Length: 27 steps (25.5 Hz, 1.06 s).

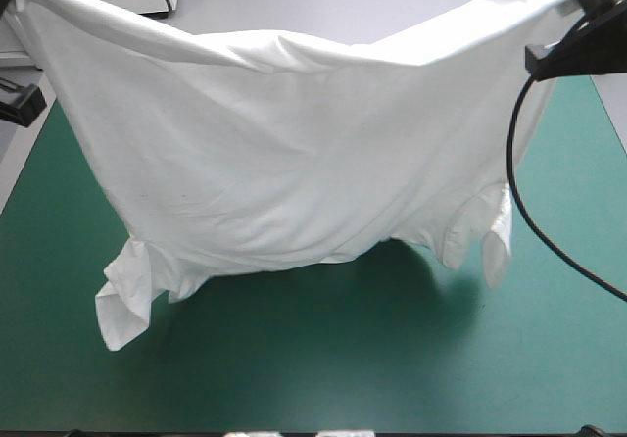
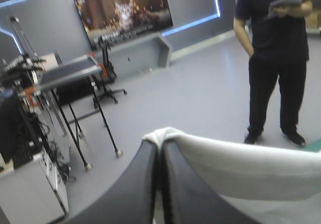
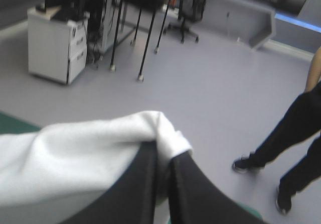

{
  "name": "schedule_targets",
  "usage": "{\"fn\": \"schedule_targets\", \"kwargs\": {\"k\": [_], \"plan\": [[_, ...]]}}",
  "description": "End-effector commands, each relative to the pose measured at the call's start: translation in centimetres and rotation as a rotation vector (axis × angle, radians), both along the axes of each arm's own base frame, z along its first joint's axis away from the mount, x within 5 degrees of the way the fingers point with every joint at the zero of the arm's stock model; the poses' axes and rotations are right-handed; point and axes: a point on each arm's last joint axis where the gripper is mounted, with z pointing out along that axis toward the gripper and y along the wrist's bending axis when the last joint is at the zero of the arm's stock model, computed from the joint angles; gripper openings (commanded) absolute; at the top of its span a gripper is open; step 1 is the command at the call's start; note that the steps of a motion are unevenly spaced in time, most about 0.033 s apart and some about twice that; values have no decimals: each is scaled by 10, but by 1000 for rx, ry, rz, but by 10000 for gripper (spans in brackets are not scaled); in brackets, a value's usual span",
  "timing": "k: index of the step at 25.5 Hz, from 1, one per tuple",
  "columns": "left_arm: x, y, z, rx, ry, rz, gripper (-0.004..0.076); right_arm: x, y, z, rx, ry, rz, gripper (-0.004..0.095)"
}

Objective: Fold the cloth

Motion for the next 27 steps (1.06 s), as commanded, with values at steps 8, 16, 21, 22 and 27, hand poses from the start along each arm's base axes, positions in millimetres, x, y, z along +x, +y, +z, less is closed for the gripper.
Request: {"fn": "schedule_targets", "kwargs": {"k": [8, 16, 21, 22, 27], "plan": [[38, -12, 31, -49, -343, 31, -9, 17, 0, 45, 46, -480, -143, -13], [128, -42, 24, -75, -575, 90, -9, 122, 6, 33, 55, -587, -237, -17], [162, -41, 26, -117, -713, 132, -9, 158, -19, 31, 169, -657, -185, -17], [167, -37, 28, -145, -738, 139, -9, 165, -25, 30, 187, -665, -176, -17], [177, -18, 40, -264, -873, 152, -9, 187, -45, 23, 242, -721, -146, -17]]}}
